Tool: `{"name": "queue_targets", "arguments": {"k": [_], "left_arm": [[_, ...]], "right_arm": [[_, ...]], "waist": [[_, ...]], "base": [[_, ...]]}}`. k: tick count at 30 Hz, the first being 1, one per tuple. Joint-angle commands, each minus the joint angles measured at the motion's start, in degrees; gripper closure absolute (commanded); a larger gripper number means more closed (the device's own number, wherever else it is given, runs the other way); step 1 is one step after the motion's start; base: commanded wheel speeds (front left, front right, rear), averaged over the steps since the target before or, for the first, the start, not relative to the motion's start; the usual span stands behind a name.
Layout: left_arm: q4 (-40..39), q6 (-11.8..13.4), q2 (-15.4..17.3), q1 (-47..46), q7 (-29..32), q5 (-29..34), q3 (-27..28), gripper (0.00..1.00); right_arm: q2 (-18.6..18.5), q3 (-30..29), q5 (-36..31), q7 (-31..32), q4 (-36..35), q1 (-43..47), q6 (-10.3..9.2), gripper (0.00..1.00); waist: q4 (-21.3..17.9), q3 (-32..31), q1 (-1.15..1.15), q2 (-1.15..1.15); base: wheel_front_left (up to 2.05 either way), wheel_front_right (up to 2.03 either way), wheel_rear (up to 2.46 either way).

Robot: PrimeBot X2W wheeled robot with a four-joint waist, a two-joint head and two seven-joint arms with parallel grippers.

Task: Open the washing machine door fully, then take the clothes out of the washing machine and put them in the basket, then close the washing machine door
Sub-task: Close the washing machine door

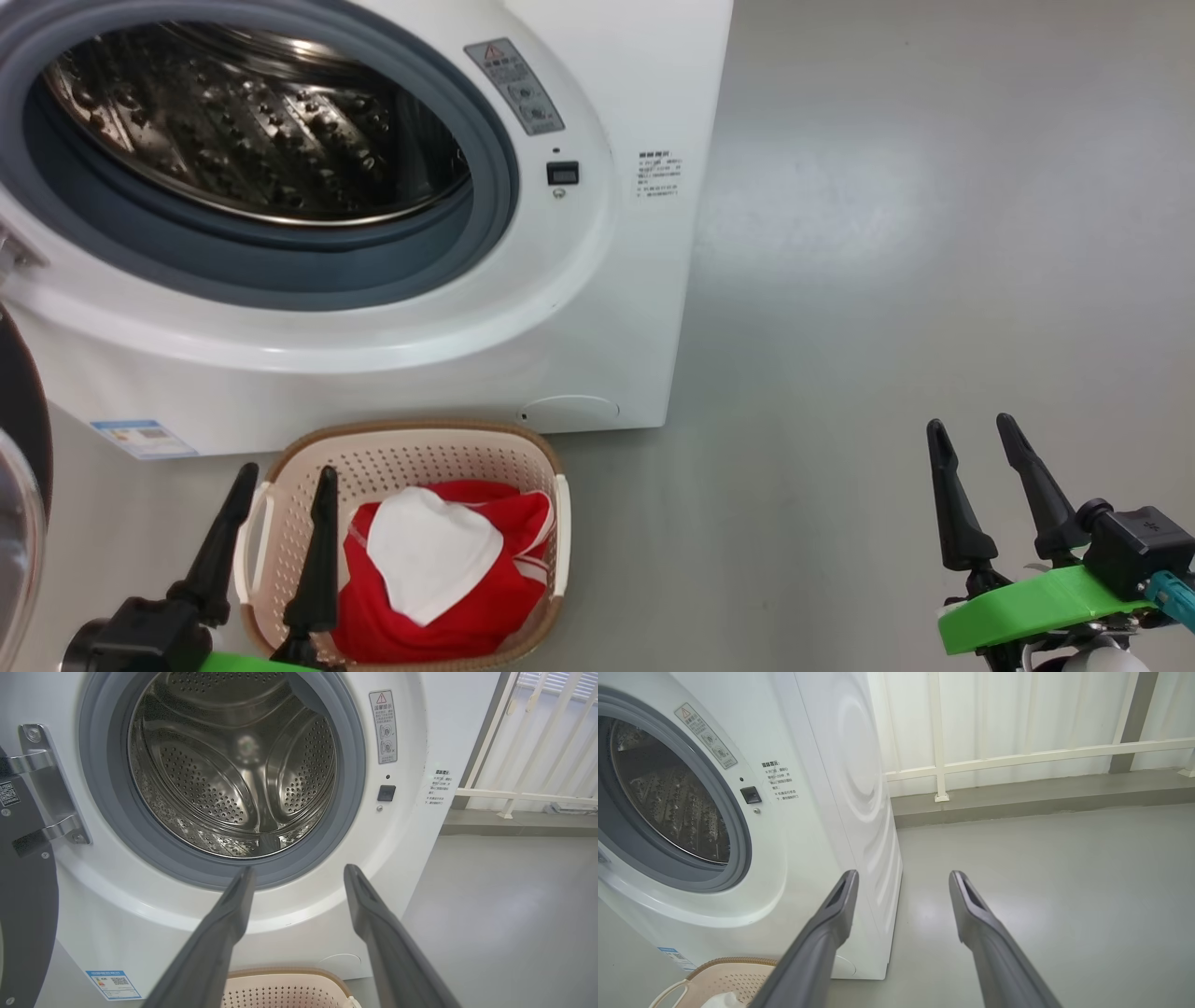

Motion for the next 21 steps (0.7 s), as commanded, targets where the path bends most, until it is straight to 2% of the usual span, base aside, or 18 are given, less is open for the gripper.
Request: {"name": "queue_targets", "arguments": {"k": [1,9,21], "left_arm": [[-1.63,-0.32,1.12,-0.38,-0.28,0.33,1.78,0.0],[-1.86,-0.32,1.21,-0.48,-0.28,-0.17,1.41,0.0],[-1.92,-0.32,0.88,-0.48,-0.28,-0.35,1.53,0.0]], "right_arm": [[-0.31,1.22,0.65,-0.37,-1.5,-0.14,0.37,0.0],[-0.31,1.1,0.58,-0.37,-1.51,-0.24,0.37,0.0],[-0.31,1.02,0.34,-0.37,-1.46,-0.11,0.37,0.0]], "waist": [[0.06,0.04,0.0,0.0],[0.27,0.18,0.0,0.0],[0.81,-0.04,0.0,0.0]], "base": [[-1.45,1.45,0.0],[-0.84,0.84,0.0],[-0.03,0.03,0.0]]}}
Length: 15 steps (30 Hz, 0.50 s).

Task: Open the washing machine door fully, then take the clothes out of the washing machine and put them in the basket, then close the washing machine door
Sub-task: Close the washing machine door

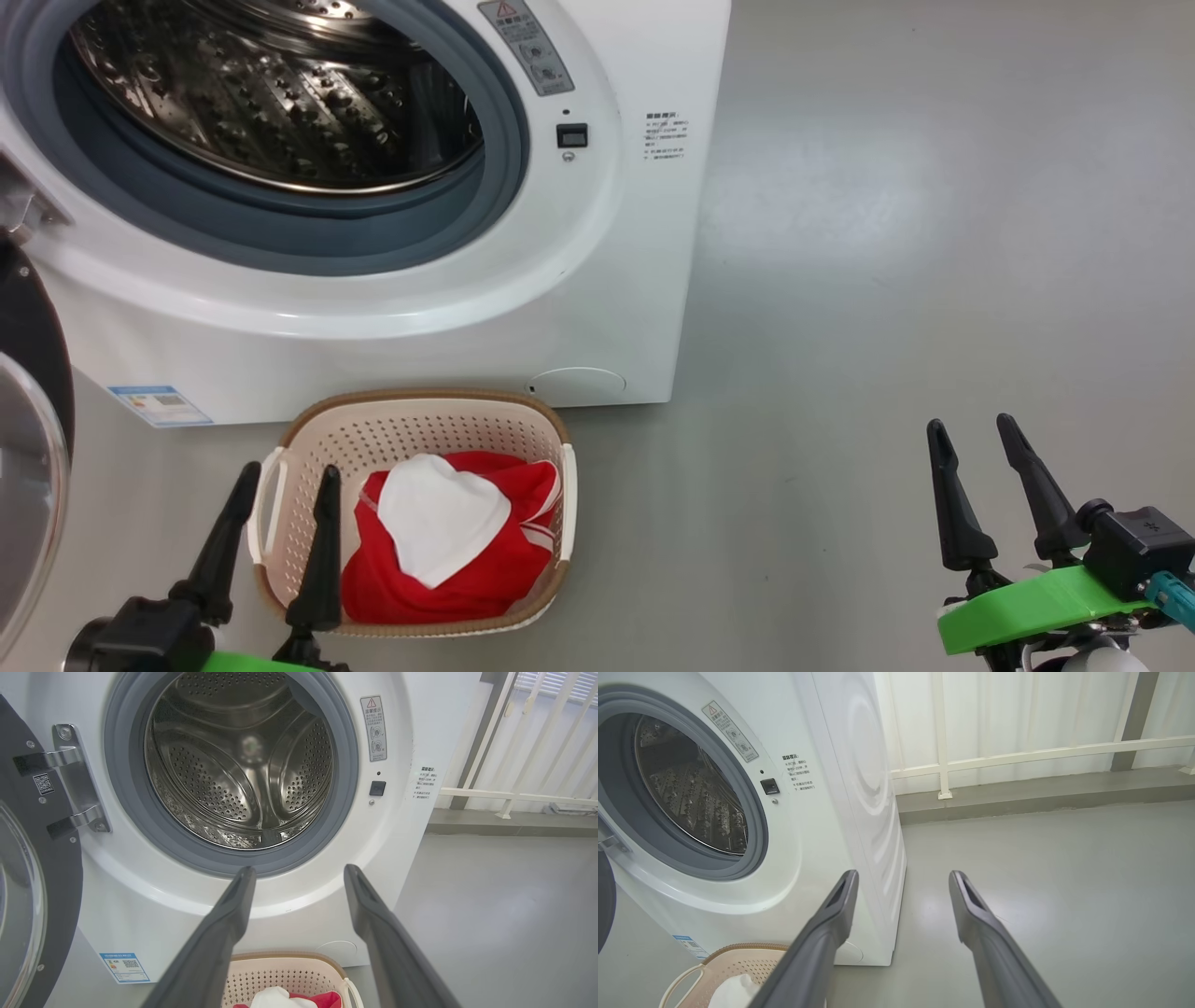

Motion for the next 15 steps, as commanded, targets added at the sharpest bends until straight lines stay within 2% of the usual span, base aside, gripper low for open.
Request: {"name": "queue_targets", "arguments": {"k": [1,8,15], "left_arm": [[-1.53,-0.32,0.84,-0.49,-0.28,-0.23,1.84,0.0],[-0.07,-0.32,-0.71,-0.97,-0.28,-0.46,2.56,0.0],[0.93,-0.32,-1.86,-0.28,-0.28,-0.88,2.94,0.0]], "right_arm": [[-0.44,1.06,0.3,-0.36,-1.44,-0.12,0.37,0.0],[-0.44,1.6,-0.2,-0.36,-1.16,-0.19,0.37,0.0],[-0.51,2.38,-1.33,-0.36,-0.71,-0.33,0.37,0.0]], "waist": [[0.2,-0.04,0.0,0.0],[3.56,-0.33,0.0,0.0],[8.83,-0.83,0.0,0.0]], "base": [[0.0,0.0,0.0],[0.0,0.0,0.0],[0.0,0.0,0.0]]}}
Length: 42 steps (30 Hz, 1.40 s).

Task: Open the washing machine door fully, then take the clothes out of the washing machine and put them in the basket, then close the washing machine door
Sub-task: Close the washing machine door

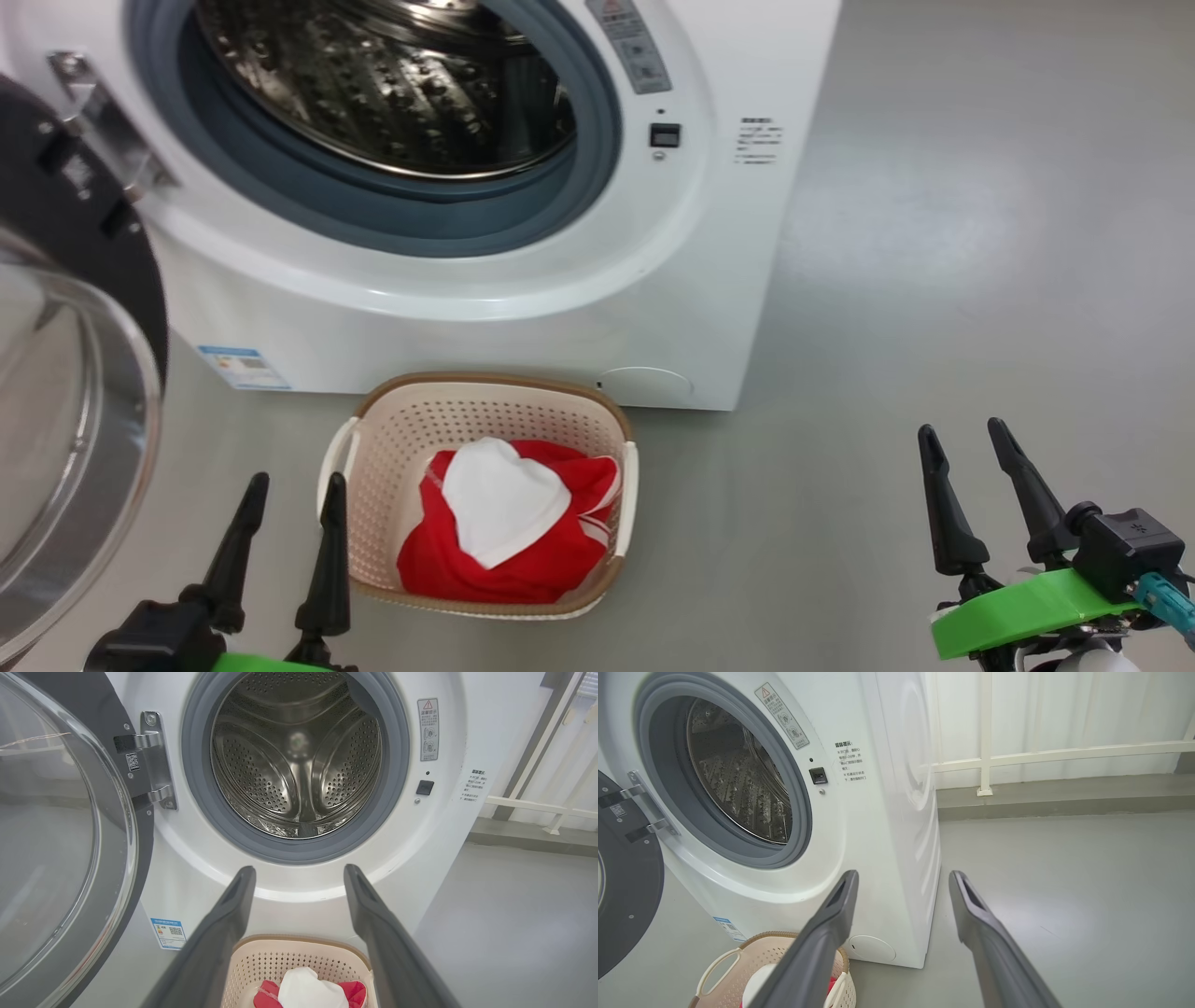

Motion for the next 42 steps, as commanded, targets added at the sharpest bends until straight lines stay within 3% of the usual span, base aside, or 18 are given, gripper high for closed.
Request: {"name": "queue_targets", "arguments": {"k": [1,13,22,42], "left_arm": [[-0.95,-0.32,0.34,-0.07,-0.28,-0.75,2.13,0.0],[1.01,1.14,0.2,2.0,-0.28,-3.68,-0.71,0.0],[0.9,2.31,0.2,3.66,-0.28,-4.48,-2.04,0.0],[-2.05,4.08,0.19,6.89,-0.28,-6.99,-0.84,0.0]], "right_arm": [[-0.57,1.87,-0.68,-0.36,-1.11,-0.31,0.37,0.0],[-1.8,3.85,-0.73,-0.36,-0.05,0.19,0.37,0.0],[-2.02,5.09,-0.45,-0.36,0.64,1.47,0.37,0.0],[-2.75,9.21,0.68,-0.36,2.64,-0.31,0.37,0.0]], "waist": [[3.33,-0.49,0.0,0.0],[14.55,-2.02,0.0,0.0],[20.23,-3.66,0.0,0.0],[22.59,-4.33,0.0,0.0]], "base": [[0.0,0.0,0.0],[0.0,0.0,0.0],[0.0,0.0,0.0],[0.0,0.0,0.0]]}}
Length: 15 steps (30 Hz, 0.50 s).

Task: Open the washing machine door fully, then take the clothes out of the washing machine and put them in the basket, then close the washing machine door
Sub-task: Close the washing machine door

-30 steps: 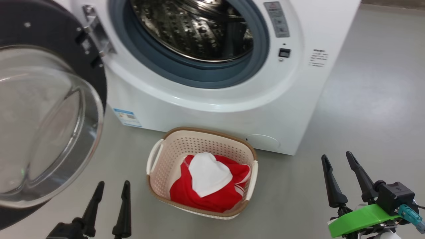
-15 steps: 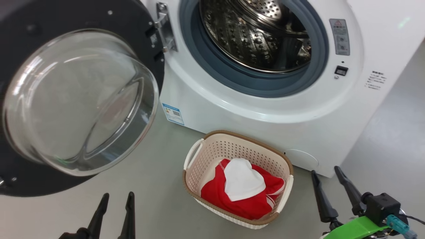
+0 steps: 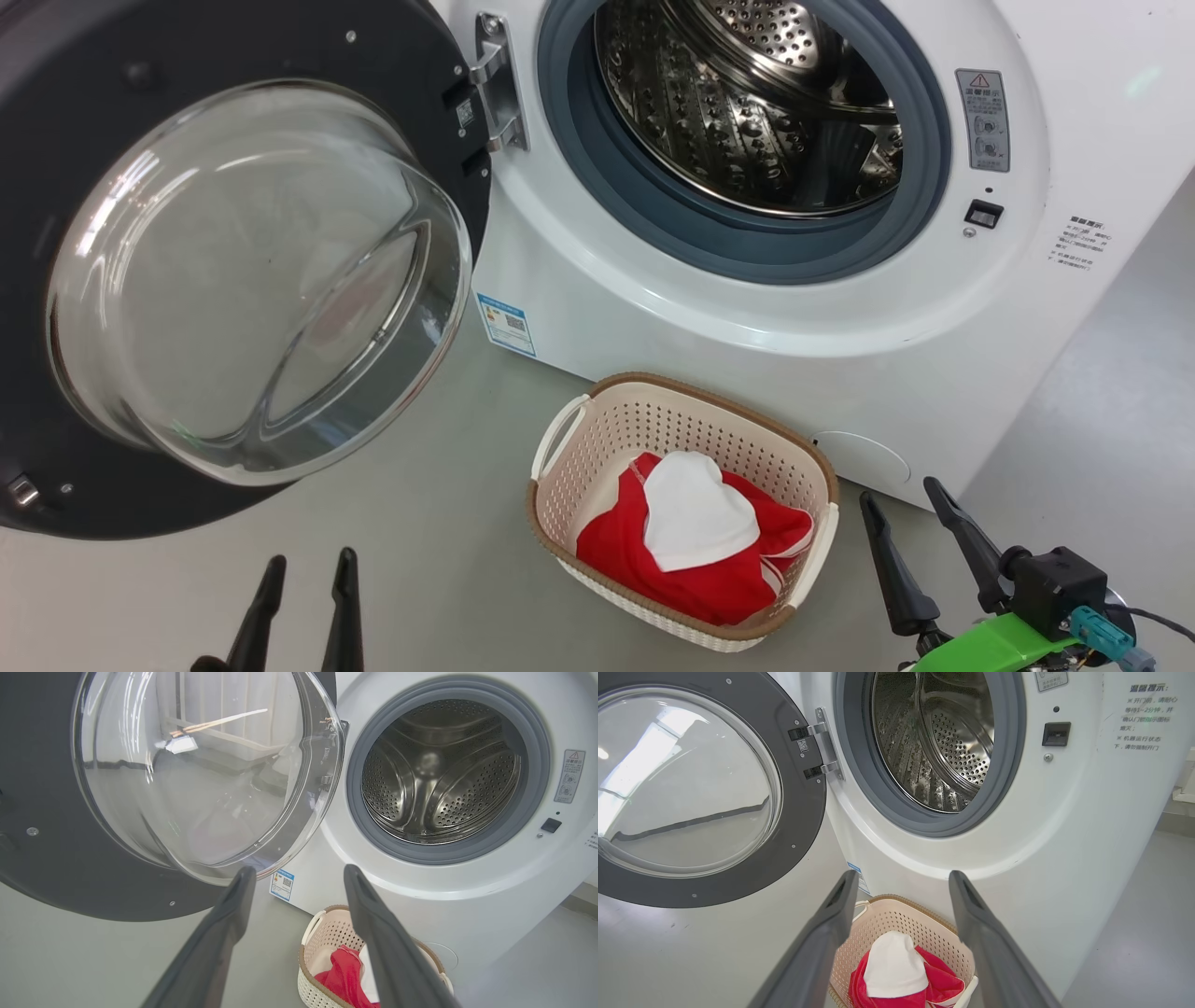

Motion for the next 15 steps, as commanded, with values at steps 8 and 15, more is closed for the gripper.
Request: {"name": "queue_targets", "arguments": {"k": [8,15], "left_arm": [[-7.1,-1.18,0.33,-2.61,-0.28,-4.25,6.25,0.82],[-18.09,-3.74,2.14,-11.23,-0.28,-2.0,16.06,1.0]], "right_arm": [[0.16,0.53,0.72,-0.37,-1.49,-1.79,0.36,0.0],[1.03,-0.78,0.54,-0.37,-2.25,-0.91,0.36,0.0]], "waist": [[-0.11,-0.32,0.0,0.0],[0.07,-0.05,0.0,0.0]], "base": [[0.0,0.0,0.0],[0.0,0.0,0.0]]}}
